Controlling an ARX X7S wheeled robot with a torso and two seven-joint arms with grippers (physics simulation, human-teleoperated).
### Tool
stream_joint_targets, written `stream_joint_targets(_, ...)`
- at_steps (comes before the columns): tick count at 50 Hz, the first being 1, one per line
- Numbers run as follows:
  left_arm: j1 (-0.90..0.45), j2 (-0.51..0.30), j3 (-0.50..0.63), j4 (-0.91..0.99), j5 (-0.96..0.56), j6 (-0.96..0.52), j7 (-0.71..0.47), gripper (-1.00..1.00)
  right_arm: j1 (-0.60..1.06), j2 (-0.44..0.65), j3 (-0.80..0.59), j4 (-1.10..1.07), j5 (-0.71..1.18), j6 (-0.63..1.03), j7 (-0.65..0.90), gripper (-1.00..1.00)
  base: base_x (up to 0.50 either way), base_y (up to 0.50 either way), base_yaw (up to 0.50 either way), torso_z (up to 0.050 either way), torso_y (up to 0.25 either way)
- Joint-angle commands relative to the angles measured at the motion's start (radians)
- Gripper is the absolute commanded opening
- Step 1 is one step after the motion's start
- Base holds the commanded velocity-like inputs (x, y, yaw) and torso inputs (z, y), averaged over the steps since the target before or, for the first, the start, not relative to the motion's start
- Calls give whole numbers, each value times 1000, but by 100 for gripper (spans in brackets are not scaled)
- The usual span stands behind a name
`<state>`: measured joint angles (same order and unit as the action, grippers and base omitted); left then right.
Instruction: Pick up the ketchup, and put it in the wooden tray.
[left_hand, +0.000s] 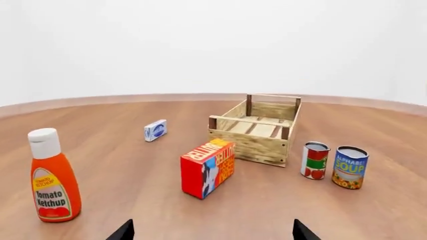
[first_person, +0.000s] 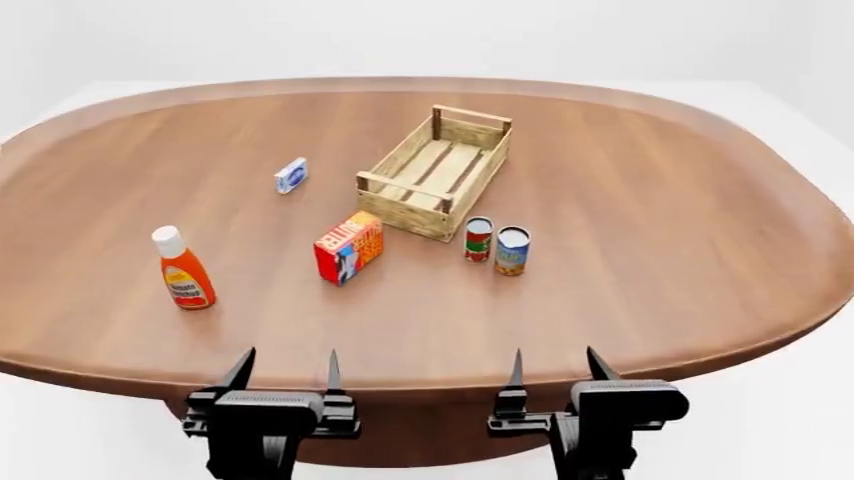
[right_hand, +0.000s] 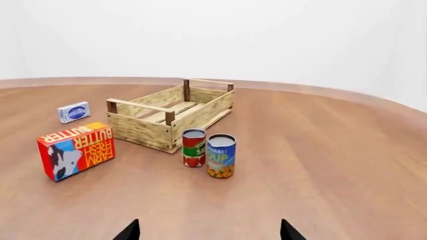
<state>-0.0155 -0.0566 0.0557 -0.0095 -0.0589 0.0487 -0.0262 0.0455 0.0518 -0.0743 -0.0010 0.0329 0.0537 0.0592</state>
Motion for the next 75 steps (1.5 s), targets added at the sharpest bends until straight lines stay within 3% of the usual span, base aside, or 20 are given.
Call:
stream_joint_targets(1,-25,-16,20,-14,-13,2,-25,100,30,25,-24,-5,15,32,12,100,0,-500,0,0,0)
stream_joint_targets(10,-50,-21,19,-31,-27,-9,-52,100,66,39,-37,7,21,37,18,100,0,-500,0,0,0)
stream_joint_targets(15,-207,-19,13,-67,-53,-68,-56,100,201,72,-12,29,55,129,-4,100,0,0,0,0,0)
stream_joint_targets(34,-364,-28,41,-101,-56,-118,-96,100,327,140,-19,16,79,204,-49,100,0,0,11,0,0)
stream_joint_targets(51,-479,-9,70,-191,-47,-159,-162,100,446,168,-23,104,110,209,-101,100,0,0,500,0,0)
stream_joint_targets(75,-536,-27,99,-230,-79,-176,-195,100,506,180,-68,161,105,202,-134,100,0,0,378,0,0)
